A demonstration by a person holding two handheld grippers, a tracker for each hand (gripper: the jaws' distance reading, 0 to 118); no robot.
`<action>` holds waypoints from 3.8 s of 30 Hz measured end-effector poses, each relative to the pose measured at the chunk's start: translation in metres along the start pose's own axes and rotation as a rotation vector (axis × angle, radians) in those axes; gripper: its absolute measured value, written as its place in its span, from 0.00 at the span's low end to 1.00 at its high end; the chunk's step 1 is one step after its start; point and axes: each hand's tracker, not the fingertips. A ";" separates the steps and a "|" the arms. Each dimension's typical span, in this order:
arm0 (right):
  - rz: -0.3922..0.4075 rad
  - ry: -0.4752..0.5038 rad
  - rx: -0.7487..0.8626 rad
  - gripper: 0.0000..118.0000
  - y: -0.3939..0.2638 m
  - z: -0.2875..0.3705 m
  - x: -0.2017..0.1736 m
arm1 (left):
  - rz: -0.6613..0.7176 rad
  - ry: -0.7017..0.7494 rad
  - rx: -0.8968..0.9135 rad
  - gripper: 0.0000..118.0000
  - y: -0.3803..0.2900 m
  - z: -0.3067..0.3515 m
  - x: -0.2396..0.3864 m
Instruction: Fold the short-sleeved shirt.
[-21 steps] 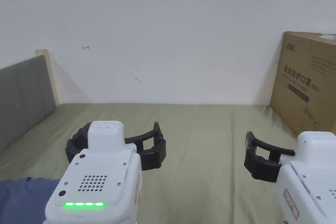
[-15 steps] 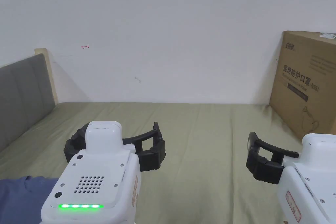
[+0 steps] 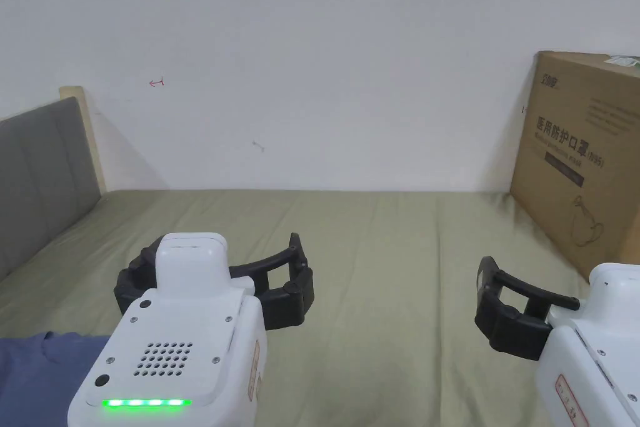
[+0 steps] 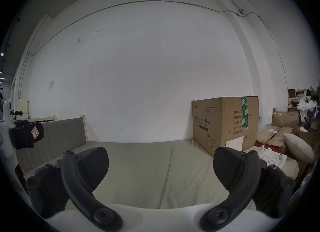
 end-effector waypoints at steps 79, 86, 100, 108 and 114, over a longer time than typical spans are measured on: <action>0.034 0.557 -0.565 0.01 -0.090 -0.090 -0.137 | 0.200 0.302 -1.295 0.98 -0.268 -0.163 -0.355; 0.015 0.551 -0.569 0.01 -0.088 -0.087 -0.136 | 0.095 0.377 -1.245 0.70 -0.257 -0.152 -0.329; 0.017 0.532 -0.500 0.01 -0.054 -0.064 -0.108 | 0.127 0.253 -0.738 0.00 -0.084 -0.067 -0.319; -0.046 0.489 -0.397 0.01 -0.023 -0.043 -0.080 | -0.069 -0.007 -0.442 0.00 0.073 -0.054 -0.230; -0.085 0.429 -0.305 0.01 0.001 -0.022 -0.045 | 0.067 -0.298 -0.280 0.00 0.149 -0.053 -0.130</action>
